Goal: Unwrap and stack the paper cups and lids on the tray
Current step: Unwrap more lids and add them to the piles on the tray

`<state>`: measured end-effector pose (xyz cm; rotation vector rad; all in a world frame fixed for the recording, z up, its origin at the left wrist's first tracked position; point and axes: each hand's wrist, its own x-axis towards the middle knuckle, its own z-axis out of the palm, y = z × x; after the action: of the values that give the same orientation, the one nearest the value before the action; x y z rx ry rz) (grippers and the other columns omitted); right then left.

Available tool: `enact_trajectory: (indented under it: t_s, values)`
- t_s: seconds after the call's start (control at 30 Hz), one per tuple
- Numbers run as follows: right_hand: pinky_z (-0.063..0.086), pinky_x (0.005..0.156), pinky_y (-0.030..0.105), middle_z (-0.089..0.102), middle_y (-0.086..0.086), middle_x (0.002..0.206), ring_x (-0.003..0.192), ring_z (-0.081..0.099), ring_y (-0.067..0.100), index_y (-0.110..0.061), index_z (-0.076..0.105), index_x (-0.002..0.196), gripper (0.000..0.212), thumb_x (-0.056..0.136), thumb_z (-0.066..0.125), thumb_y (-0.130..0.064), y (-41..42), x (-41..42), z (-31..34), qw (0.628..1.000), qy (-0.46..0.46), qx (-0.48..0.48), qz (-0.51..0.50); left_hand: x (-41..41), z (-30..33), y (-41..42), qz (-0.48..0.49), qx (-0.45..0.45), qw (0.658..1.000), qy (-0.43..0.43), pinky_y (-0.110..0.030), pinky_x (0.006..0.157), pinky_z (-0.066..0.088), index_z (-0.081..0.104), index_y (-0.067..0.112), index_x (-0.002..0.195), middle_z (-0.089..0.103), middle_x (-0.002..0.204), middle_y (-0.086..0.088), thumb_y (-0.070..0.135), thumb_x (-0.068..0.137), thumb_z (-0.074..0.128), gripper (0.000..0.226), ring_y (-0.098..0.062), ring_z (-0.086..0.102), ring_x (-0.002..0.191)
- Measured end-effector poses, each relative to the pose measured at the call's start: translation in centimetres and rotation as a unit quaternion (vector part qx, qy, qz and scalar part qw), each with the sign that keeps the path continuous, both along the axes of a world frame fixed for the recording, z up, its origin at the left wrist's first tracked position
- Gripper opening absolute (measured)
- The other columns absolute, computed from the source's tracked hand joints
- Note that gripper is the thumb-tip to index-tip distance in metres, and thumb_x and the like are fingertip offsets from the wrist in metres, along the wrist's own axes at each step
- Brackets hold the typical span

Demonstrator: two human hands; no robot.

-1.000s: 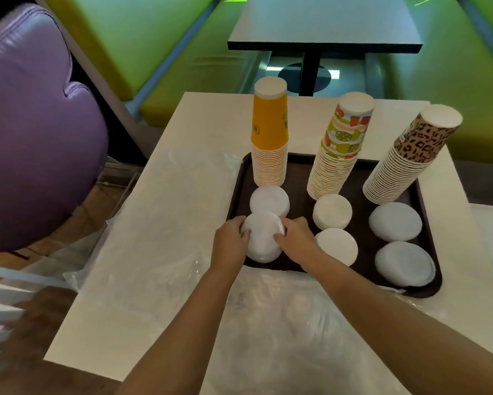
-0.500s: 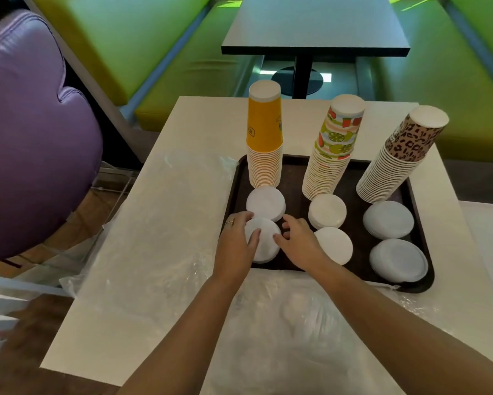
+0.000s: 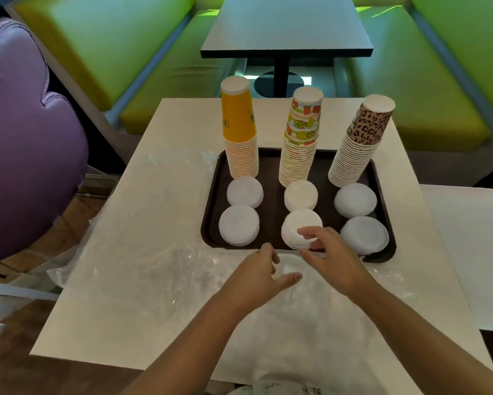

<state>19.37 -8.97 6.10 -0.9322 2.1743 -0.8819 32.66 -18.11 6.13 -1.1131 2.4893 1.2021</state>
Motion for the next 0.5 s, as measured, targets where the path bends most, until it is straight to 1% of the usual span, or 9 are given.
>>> enact_trajectory:
  t_s: [0.07, 0.13, 0.17, 0.23, 0.3, 0.33, 0.37, 0.43, 0.5]
  values:
    - [0.043, 0.089, 0.022, 0.045, -0.001, 0.127, 0.105, 0.049, 0.011, -0.025, 0.047, 0.129, 0.045, 0.088, 0.065, -0.023, 2.0, 0.3, 0.0, 0.999, 0.036, 0.022, 0.002, 0.5, -0.4, 0.9, 0.000, 0.013, 1.000, -0.018, -0.020, 0.071, 0.044, 0.044, 0.020, 0.114, 0.060, 0.109, 0.000, 0.052, 0.084, 0.061, 0.047, -0.010, 0.057, 0.089]
    - [0.043, 0.086, 0.025, 0.040, -0.002, 0.124, 0.101, 0.049, 0.013, -0.026, 0.041, 0.130, 0.047, 0.089, 0.063, -0.031, 3.4, 0.7, -0.3, 0.998, 0.033, 0.059, 0.000, 0.7, -0.8, 1.5, 0.010, 0.025, 0.999, -0.022, -0.019, 0.072, 0.044, 0.043, 0.019, 0.118, 0.060, 0.114, 0.000, 0.050, 0.085, 0.060, 0.048, -0.010, 0.056, 0.089]
    - [0.043, 0.083, 0.025, 0.040, -0.002, 0.122, 0.099, 0.049, 0.013, -0.026, 0.040, 0.130, 0.047, 0.089, 0.062, -0.033, 3.9, 0.8, -0.6, 0.997, 0.014, 0.074, -0.005, 0.8, -1.0, 1.7, 0.014, 0.028, 0.999, -0.024, -0.019, 0.073, 0.044, 0.043, 0.019, 0.120, 0.059, 0.116, -0.001, 0.050, 0.086, 0.060, 0.049, -0.010, 0.056, 0.090]
    - [0.047, 0.073, 0.023, 0.046, -0.003, 0.115, 0.093, 0.054, 0.013, -0.026, 0.041, 0.124, 0.040, 0.090, 0.061, -0.033, 4.6, 1.1, -1.3, 0.994, -0.070, 0.078, -0.035, 0.8, -1.3, 2.3, 0.016, 0.033, 0.999, -0.030, -0.021, 0.079, 0.046, 0.040, 0.019, 0.127, 0.058, 0.123, -0.002, 0.050, 0.087, 0.059, 0.053, -0.013, 0.058, 0.099]
    - [0.050, 0.061, 0.018, 0.052, -0.004, 0.103, 0.088, 0.059, 0.012, -0.024, 0.044, 0.115, 0.029, 0.091, 0.060, -0.027, 4.8, 1.5, -1.9, 0.983, -0.164, 0.048, -0.071, 0.9, -1.7, 2.6, 0.016, 0.039, 0.999, -0.028, -0.024, 0.085, 0.046, 0.036, 0.019, 0.133, 0.055, 0.130, -0.003, 0.049, 0.087, 0.060, 0.061, -0.017, 0.057, 0.110]
    - [0.050, 0.058, 0.017, 0.055, -0.003, 0.101, 0.087, 0.060, 0.011, -0.023, 0.047, 0.112, 0.024, 0.091, 0.060, -0.024, 4.8, 1.8, -2.1, 0.977, -0.196, 0.030, -0.085, 0.9, -2.0, 2.8, 0.016, 0.039, 0.999, -0.024, -0.024, 0.088, 0.045, 0.034, 0.020, 0.136, 0.053, 0.133, -0.003, 0.049, 0.086, 0.061, 0.065, -0.018, 0.055, 0.114]
    - [0.051, 0.059, 0.018, 0.058, -0.001, 0.100, 0.087, 0.061, 0.012, -0.021, 0.049, 0.109, 0.021, 0.091, 0.060, -0.022, 4.9, 2.0, -2.3, 0.972, -0.216, 0.009, -0.096, 0.9, -2.3, 3.0, 0.018, 0.037, 0.999, -0.018, -0.025, 0.090, 0.044, 0.032, 0.020, 0.138, 0.050, 0.135, -0.003, 0.049, 0.084, 0.063, 0.069, -0.018, 0.053, 0.117]
    - [0.055, 0.065, 0.025, 0.062, 0.006, 0.099, 0.088, 0.064, 0.018, -0.018, 0.053, 0.105, 0.015, 0.091, 0.060, -0.017, 4.9, 2.3, -2.7, 0.963, -0.241, -0.028, -0.115, 0.8, -3.0, 3.4, 0.022, 0.025, 0.999, -0.007, -0.025, 0.094, 0.041, 0.029, 0.020, 0.141, 0.044, 0.140, -0.002, 0.050, 0.081, 0.066, 0.077, -0.018, 0.049, 0.121]
    - [0.057, 0.072, 0.033, 0.064, 0.012, 0.096, 0.087, 0.065, 0.023, -0.016, 0.056, 0.101, 0.012, 0.091, 0.061, -0.011, 5.1, 2.5, -2.9, 0.955, -0.262, -0.051, -0.126, 0.9, -3.4, 3.9, 0.027, 0.009, 1.000, 0.002, -0.023, 0.092, 0.039, 0.025, 0.021, 0.142, 0.040, 0.141, -0.001, 0.051, 0.078, 0.068, 0.083, -0.017, 0.046, 0.122]
